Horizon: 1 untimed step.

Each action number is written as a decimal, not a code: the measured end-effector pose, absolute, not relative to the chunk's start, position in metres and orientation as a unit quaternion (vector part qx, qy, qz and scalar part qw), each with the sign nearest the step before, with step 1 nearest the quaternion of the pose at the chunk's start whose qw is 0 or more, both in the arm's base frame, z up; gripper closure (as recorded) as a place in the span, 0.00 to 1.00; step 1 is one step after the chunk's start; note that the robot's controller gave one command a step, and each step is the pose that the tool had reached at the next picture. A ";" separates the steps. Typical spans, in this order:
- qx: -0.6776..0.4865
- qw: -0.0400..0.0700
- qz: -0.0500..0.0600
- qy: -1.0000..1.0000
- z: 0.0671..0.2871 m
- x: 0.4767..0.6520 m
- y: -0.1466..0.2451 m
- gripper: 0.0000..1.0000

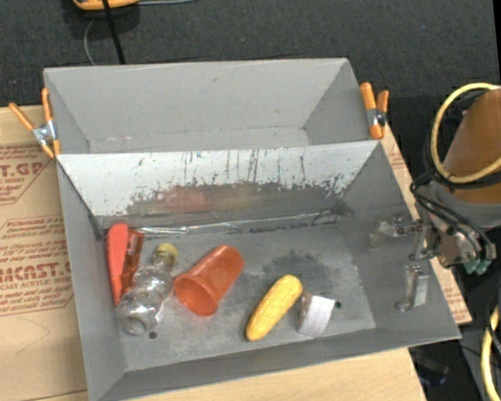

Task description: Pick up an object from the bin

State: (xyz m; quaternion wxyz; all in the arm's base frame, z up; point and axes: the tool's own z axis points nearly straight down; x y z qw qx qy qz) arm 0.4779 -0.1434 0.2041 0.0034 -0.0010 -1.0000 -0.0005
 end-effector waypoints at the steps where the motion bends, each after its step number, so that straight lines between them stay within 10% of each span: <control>1: 0.000 -0.001 0.000 -1.000 0.209 0.480 -0.143 0.00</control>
Offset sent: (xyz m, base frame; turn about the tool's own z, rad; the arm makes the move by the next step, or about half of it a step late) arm 0.0207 0.0640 -0.1025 -0.2370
